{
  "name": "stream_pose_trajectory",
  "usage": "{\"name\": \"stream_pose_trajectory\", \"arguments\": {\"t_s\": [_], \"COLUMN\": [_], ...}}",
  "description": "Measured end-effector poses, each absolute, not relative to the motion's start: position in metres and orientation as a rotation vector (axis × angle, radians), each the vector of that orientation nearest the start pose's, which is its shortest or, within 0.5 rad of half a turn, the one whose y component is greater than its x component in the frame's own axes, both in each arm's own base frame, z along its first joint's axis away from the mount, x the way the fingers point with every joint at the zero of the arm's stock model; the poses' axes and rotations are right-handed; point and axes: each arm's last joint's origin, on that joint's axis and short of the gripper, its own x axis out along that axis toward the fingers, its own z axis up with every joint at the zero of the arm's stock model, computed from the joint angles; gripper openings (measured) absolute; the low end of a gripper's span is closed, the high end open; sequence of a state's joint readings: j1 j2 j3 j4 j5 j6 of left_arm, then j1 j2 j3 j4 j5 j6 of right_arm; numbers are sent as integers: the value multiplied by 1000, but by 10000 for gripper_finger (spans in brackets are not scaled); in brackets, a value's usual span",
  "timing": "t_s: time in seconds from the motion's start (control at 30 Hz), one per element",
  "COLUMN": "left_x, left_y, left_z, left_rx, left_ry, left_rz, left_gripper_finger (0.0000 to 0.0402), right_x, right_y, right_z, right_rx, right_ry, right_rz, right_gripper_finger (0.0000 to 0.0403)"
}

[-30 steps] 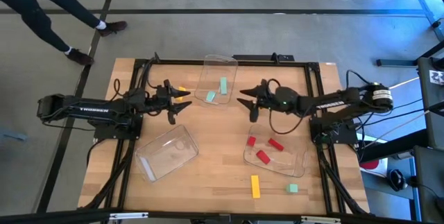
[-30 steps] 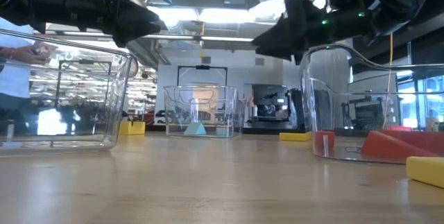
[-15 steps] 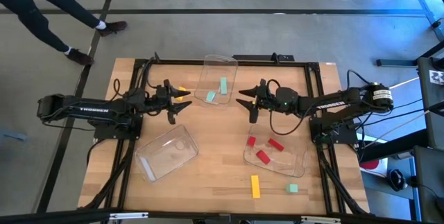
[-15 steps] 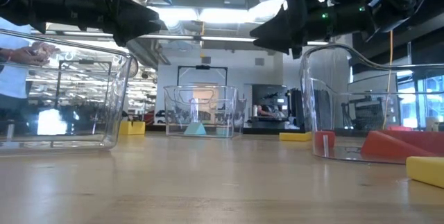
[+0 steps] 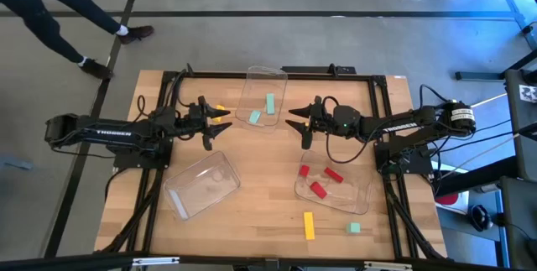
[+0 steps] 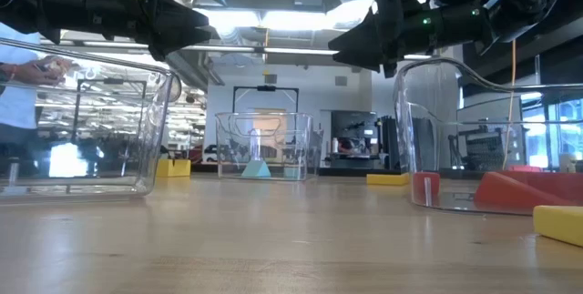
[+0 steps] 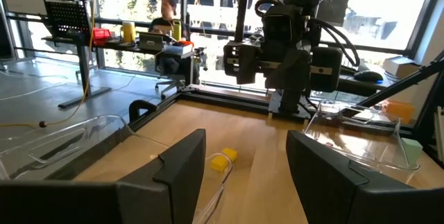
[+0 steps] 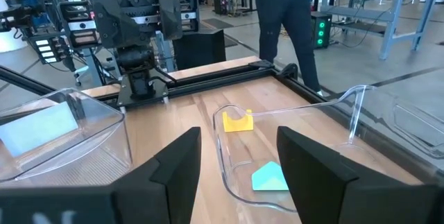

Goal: Sort & place blocks by color
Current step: Put the top right yellow block into the bottom left transparent bin

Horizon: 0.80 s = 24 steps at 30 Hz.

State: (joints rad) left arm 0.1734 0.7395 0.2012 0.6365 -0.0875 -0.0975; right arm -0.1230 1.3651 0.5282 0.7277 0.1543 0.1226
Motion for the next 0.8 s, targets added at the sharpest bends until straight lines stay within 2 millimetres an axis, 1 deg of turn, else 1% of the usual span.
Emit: {"name": "stream_pose_trajectory", "arguments": {"t_s": [0.6, 0.8], "left_x": [159, 160], "left_y": [31, 31], "left_z": [217, 214], "left_rx": [-98, -105], "left_ry": [-111, -87], "left_rz": [256, 257], "left_gripper_finger": [195, 195], "right_x": [268, 268], "right_y": [-38, -38], "right_z": [209, 208], "right_rx": [120, 119], "right_ry": [96, 109], "right_rz": [-284, -285], "right_gripper_finger": [192, 192]}}
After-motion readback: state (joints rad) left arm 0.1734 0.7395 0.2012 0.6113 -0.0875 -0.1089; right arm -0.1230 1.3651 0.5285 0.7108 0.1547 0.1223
